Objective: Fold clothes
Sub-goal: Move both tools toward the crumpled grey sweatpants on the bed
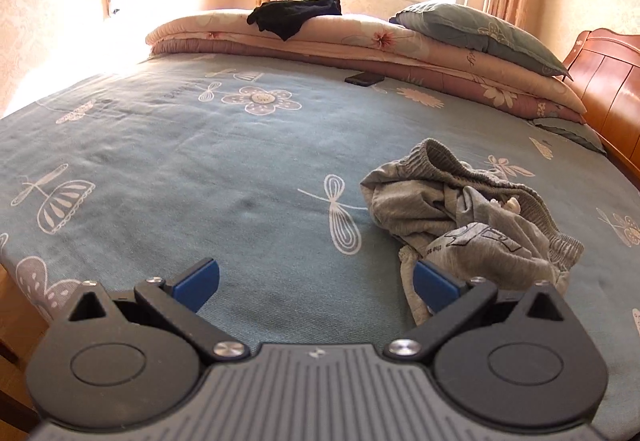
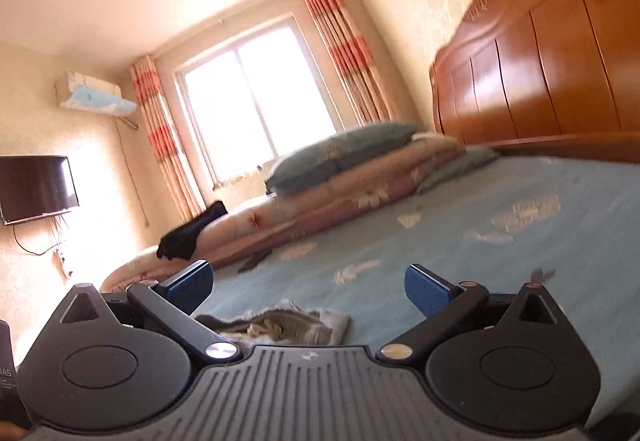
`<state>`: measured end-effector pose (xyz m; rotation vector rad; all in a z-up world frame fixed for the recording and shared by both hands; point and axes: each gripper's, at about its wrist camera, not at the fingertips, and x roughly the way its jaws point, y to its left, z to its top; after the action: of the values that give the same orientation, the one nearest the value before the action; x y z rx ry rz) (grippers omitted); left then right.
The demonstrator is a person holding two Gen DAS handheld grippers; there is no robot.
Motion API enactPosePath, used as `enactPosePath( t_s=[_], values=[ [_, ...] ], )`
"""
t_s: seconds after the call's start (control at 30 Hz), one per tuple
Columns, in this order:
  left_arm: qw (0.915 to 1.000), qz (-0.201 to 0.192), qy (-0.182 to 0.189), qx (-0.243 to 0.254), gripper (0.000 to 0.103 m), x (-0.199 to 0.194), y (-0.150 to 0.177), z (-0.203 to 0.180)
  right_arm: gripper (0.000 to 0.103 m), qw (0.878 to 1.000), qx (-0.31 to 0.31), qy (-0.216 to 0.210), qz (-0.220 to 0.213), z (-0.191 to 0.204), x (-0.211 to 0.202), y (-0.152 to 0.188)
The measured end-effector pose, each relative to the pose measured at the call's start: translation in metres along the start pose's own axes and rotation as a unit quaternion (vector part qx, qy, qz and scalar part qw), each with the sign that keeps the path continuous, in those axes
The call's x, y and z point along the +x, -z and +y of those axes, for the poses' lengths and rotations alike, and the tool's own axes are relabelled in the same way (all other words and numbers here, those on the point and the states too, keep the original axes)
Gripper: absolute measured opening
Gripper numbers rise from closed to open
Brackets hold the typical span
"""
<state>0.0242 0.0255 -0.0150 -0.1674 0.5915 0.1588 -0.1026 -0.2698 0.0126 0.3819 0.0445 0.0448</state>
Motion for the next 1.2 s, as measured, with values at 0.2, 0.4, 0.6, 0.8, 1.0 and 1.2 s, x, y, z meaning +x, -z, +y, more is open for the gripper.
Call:
enactPosePath(
  t_s=[0.2, 0.4, 0.6, 0.8, 1.0, 1.2],
  values=[
    [0.9996, 0.012, 0.021, -0.016, 0.103, 0.003, 0.004, -0.001, 0.103, 0.983, 0.096, -0.037, 0.149, -0.025, 0.033, 0.019],
    [0.9958, 0.080, 0.042, 0.016, 0.103, 0.019, 0.010, -0.009, 0.103, 0.988, 0.077, -0.029, 0.131, -0.015, 0.031, 0.024],
    [0.9971, 0.068, 0.031, 0.016, 0.102, 0.012, 0.016, -0.011, 0.103, 0.983, 0.111, -0.041, 0.141, -0.020, 0.031, 0.020],
    [0.9962, 0.077, 0.039, 0.015, 0.102, 0.010, 0.015, -0.008, 0.103, 0.988, 0.087, -0.042, 0.117, -0.011, 0.024, 0.010],
    [0.9894, 0.100, 0.103, 0.019, 0.102, 0.002, 0.022, -0.023, 0.103, 0.985, 0.042, -0.053, 0.156, 0.008, 0.028, 0.011],
    [0.9744, 0.161, 0.157, -0.001, 0.102, 0.006, 0.031, -0.039, 0.103, 0.984, -0.018, -0.030, 0.173, 0.027, 0.025, 0.002]
  ],
)
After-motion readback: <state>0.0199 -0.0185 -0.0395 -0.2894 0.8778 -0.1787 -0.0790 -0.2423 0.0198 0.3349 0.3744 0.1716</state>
